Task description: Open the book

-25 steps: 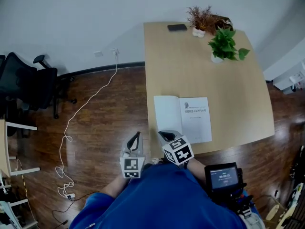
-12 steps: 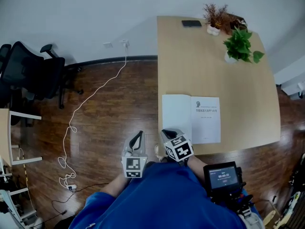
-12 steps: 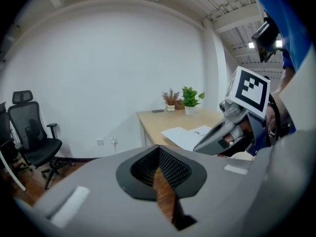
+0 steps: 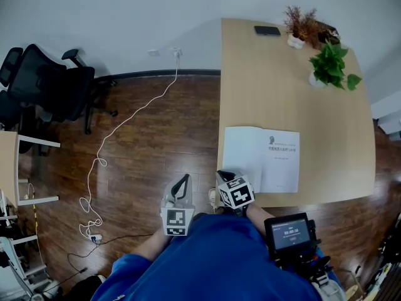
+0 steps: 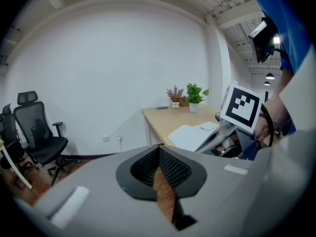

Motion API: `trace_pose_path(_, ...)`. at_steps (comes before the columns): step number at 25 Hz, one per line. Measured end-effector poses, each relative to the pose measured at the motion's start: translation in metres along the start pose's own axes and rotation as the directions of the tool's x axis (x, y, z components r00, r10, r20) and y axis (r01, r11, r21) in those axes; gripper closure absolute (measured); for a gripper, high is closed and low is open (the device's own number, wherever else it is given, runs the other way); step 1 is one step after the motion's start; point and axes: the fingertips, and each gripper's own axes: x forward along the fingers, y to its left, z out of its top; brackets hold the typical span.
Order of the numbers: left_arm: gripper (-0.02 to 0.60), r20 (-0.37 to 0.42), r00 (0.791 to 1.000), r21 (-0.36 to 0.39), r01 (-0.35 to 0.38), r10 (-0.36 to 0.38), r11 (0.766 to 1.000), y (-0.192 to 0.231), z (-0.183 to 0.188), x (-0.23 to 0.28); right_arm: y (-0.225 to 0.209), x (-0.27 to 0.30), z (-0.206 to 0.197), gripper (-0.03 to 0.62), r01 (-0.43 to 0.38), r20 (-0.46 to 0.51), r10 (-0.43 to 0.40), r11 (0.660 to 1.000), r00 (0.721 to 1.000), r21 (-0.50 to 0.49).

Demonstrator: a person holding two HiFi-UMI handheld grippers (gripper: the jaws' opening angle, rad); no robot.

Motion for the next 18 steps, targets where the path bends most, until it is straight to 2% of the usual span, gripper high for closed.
trace_pose_path(18, 0.574, -0.019, 0.999, 0.008, -0.027, 0.027, 1.0, -0.001, -0.007, -0.013, -0.003, 0.005, -0.007, 0.591, -0.013, -0.001, 0.013, 1.0, 1.0, 0.023)
